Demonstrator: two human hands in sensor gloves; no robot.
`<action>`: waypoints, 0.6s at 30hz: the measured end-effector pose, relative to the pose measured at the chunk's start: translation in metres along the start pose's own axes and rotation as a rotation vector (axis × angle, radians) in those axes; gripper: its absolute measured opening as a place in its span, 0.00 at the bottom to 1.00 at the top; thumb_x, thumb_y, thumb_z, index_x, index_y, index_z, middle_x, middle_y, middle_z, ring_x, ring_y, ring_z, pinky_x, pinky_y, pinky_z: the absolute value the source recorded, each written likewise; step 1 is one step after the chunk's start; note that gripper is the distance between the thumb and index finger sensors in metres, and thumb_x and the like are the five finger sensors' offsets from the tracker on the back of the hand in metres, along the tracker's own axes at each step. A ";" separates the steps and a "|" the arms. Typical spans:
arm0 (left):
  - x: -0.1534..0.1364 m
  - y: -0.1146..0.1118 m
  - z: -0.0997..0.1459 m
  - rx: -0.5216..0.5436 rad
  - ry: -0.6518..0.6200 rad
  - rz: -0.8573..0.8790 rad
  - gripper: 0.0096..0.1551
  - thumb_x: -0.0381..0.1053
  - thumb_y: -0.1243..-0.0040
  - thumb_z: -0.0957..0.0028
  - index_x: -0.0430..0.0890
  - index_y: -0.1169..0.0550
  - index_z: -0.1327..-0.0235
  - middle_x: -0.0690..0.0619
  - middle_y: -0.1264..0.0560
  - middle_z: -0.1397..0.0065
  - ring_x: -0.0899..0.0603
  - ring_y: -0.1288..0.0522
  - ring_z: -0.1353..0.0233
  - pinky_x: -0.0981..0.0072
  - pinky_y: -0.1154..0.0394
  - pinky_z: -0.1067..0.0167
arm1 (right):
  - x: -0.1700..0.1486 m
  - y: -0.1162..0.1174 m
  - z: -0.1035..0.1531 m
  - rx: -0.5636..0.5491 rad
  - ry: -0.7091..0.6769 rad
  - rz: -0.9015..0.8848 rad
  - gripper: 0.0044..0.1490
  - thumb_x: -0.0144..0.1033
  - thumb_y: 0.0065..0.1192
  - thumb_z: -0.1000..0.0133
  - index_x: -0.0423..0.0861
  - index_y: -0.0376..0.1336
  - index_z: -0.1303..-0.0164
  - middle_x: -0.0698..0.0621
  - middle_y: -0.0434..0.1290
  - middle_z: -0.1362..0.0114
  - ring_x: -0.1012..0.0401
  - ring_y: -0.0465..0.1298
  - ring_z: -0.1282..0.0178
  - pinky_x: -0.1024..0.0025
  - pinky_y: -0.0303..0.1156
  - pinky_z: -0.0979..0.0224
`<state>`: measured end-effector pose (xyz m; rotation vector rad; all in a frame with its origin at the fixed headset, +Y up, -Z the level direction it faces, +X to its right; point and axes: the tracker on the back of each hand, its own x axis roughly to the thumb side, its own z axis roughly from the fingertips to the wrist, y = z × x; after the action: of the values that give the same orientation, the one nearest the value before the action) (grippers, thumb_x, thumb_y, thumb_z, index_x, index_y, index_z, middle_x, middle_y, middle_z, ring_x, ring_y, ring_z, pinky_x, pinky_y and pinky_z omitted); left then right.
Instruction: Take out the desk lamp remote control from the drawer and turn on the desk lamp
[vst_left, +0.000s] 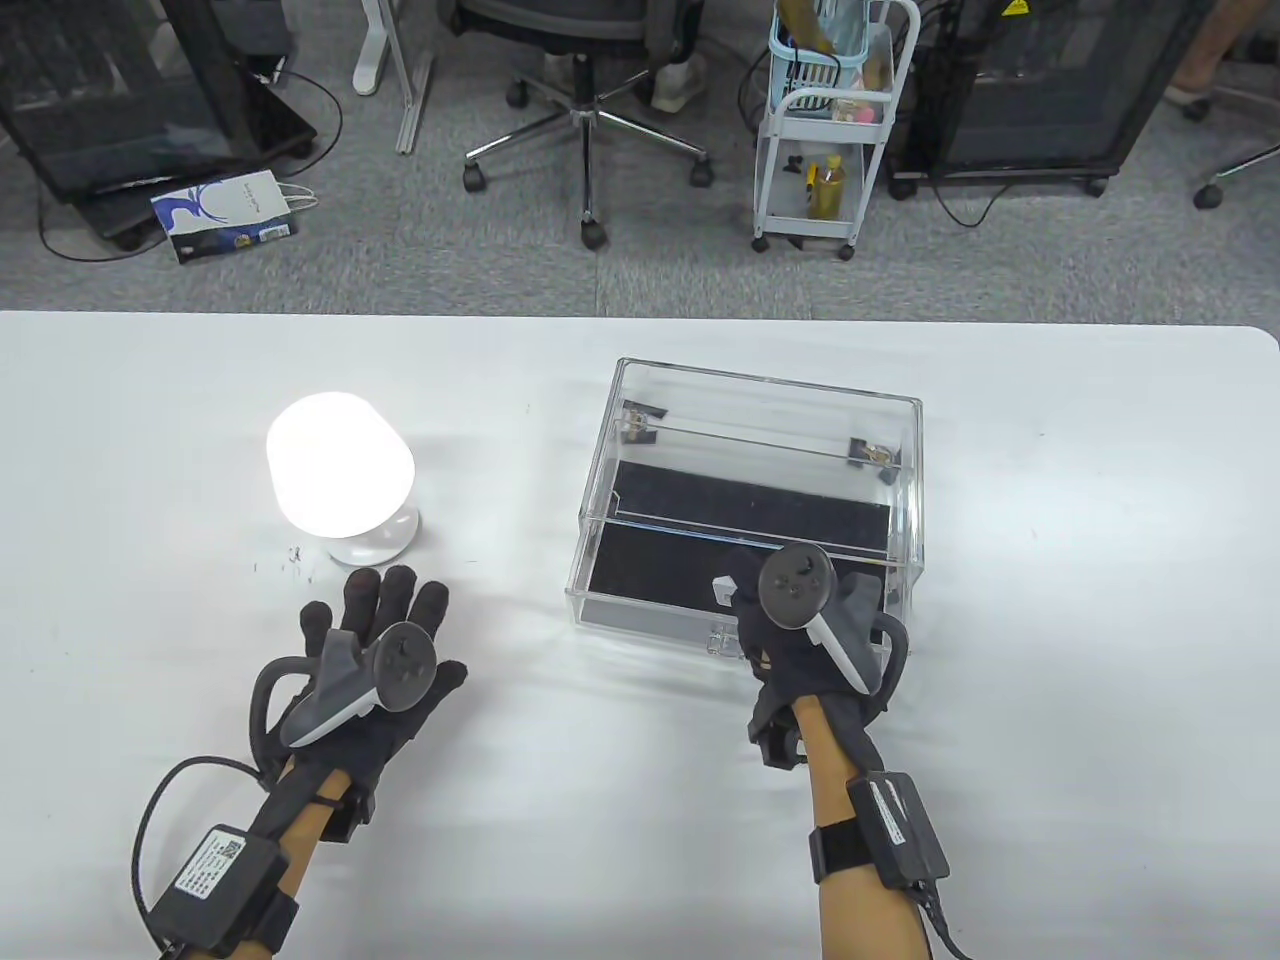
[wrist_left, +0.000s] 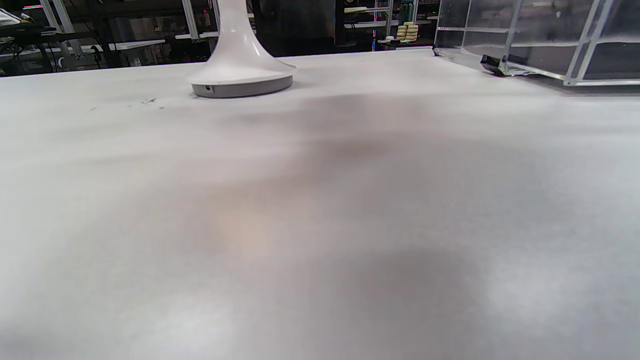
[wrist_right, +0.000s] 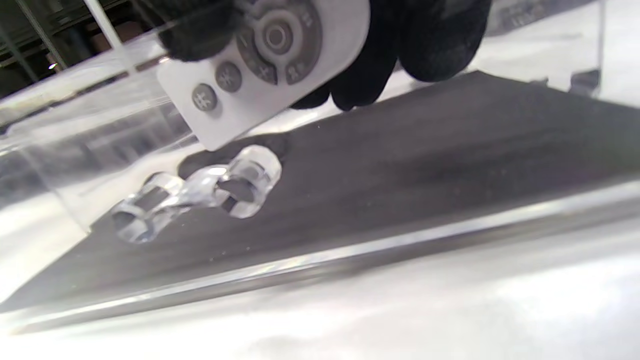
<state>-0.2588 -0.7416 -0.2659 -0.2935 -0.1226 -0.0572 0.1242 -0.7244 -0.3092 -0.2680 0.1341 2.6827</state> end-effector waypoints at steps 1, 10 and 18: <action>0.000 0.000 0.000 -0.002 -0.001 -0.001 0.45 0.77 0.72 0.56 0.68 0.66 0.27 0.58 0.70 0.14 0.41 0.72 0.13 0.29 0.66 0.27 | -0.002 0.000 -0.001 0.008 0.018 -0.032 0.29 0.47 0.61 0.46 0.69 0.65 0.32 0.56 0.71 0.20 0.51 0.73 0.23 0.50 0.69 0.22; 0.000 -0.001 -0.002 -0.011 -0.011 0.005 0.45 0.77 0.73 0.56 0.68 0.66 0.27 0.58 0.70 0.14 0.41 0.72 0.13 0.29 0.66 0.27 | -0.008 -0.001 -0.001 0.002 0.004 -0.085 0.27 0.47 0.59 0.43 0.75 0.63 0.33 0.62 0.68 0.18 0.53 0.66 0.15 0.48 0.64 0.18; 0.002 0.001 0.000 -0.003 -0.025 0.014 0.45 0.77 0.73 0.56 0.68 0.66 0.27 0.58 0.70 0.14 0.41 0.72 0.13 0.28 0.65 0.27 | 0.001 -0.015 0.012 -0.063 -0.070 -0.046 0.32 0.55 0.59 0.46 0.69 0.61 0.28 0.55 0.69 0.19 0.51 0.69 0.18 0.48 0.66 0.21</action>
<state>-0.2569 -0.7402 -0.2657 -0.2986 -0.1454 -0.0396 0.1276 -0.7087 -0.2986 -0.1944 0.0217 2.6498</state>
